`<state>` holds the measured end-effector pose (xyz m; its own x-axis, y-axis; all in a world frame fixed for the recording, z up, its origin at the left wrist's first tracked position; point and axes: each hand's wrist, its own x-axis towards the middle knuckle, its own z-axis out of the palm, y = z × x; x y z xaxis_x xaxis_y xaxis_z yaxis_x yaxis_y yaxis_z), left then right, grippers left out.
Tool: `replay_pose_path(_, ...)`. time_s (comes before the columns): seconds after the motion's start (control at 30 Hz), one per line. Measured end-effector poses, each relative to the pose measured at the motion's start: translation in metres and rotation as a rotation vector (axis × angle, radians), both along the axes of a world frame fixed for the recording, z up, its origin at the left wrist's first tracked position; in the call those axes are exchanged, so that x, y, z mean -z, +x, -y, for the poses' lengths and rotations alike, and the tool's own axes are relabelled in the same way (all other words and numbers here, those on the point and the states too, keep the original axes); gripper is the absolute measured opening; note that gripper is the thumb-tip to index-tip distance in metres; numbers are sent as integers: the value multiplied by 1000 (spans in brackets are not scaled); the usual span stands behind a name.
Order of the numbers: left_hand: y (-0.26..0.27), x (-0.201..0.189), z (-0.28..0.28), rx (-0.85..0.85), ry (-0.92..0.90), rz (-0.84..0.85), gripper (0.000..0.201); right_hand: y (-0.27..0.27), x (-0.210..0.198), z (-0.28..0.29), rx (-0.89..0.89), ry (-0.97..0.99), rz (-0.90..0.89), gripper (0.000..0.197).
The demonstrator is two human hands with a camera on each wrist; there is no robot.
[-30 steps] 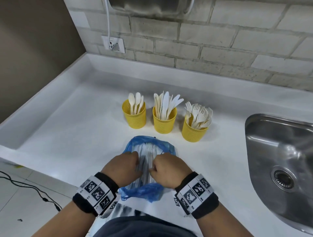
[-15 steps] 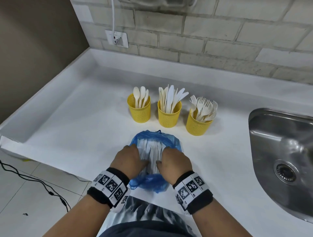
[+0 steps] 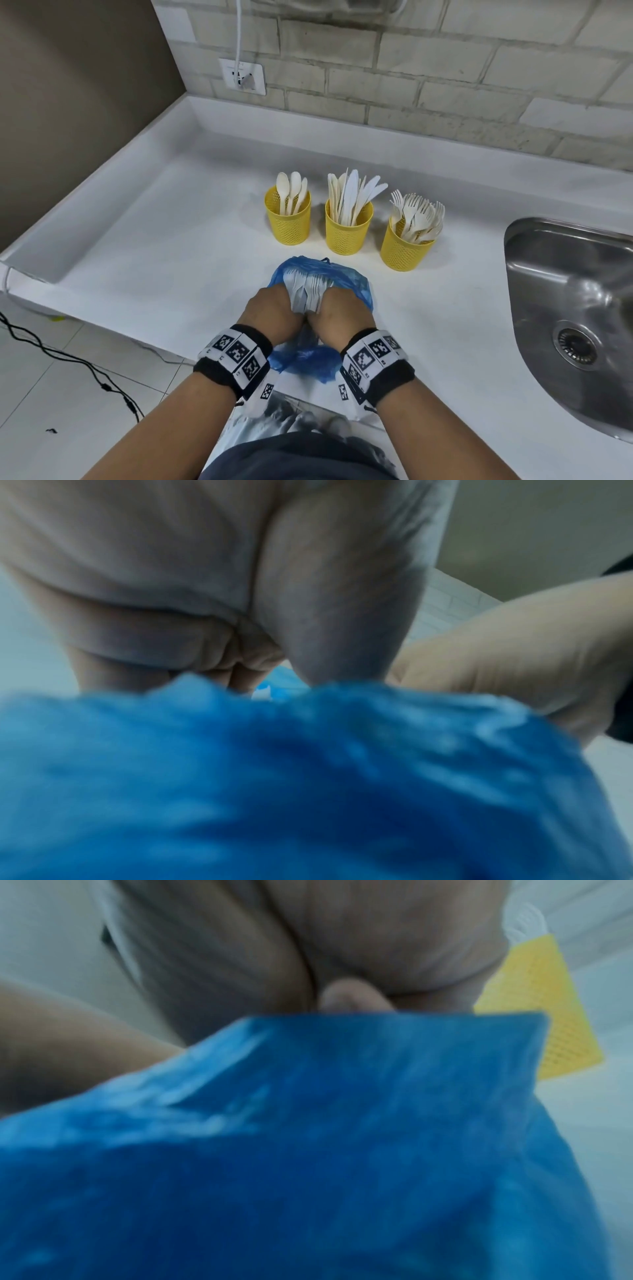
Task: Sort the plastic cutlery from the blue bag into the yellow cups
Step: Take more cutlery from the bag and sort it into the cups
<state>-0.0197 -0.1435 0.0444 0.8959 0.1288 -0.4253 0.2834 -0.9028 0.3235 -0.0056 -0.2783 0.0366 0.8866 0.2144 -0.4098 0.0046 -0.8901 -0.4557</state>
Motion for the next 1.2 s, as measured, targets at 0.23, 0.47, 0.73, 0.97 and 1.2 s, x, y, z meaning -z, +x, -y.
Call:
replay_pose_path(0.23,2,5,-2,-11,-105,34,25,3,8,6,68,169,-31,25)
replay_pose_path(0.47,1,2,-5,54,-90,71,21,2,12,2,99,218,-73,28)
replay_pose_path(0.73,-2,6,-5,-25,-292,136,9,2,12,10,227,398,-202,22)
replay_pose_path(0.97,1,11,-8,-162,-566,131,13,0,19,16,252,631,-276,19)
replay_pose_path(1.2,0,12,-5,-255,-867,53,14,-3,13,23,349,765,-416,20)
